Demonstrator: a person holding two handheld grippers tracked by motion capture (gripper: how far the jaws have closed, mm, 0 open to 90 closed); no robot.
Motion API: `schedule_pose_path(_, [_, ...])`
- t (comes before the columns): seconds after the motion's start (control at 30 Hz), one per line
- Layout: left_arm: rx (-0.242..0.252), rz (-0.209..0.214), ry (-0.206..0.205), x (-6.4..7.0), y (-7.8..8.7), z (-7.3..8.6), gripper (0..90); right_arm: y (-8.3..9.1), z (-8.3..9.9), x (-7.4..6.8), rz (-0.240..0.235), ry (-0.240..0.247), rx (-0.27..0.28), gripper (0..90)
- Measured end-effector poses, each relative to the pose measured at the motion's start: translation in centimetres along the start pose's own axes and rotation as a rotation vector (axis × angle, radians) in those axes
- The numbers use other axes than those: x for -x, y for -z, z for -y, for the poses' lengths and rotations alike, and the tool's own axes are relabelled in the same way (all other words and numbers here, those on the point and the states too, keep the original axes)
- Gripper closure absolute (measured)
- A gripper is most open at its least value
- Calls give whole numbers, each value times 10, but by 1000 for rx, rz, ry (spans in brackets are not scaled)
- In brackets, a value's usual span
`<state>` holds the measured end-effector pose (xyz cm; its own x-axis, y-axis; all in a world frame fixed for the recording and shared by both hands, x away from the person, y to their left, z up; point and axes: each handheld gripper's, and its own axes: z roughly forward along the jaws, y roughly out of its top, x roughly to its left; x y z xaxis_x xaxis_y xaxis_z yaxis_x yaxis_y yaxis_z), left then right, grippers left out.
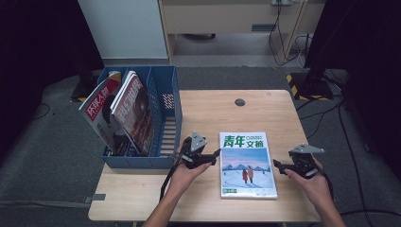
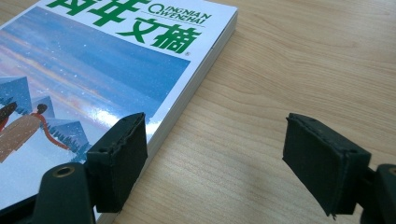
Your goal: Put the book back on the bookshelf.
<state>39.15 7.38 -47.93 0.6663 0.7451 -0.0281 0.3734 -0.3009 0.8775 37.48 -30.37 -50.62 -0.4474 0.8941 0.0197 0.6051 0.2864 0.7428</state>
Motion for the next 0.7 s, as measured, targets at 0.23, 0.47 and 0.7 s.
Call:
schedule_pose_path(0.23, [1, 12, 11, 3, 2, 6, 246, -1, -4, -6, -14, 11, 9, 191])
schedule_pose_path(0.47, [-17, 16, 21, 9, -2, 11, 246, -3, -7, -12, -52, 0, 6, 128])
schedule_pose_path(0.7, [-54, 37, -14, 21, -13, 15, 245, -5, -10, -17, -83, 15, 0, 95])
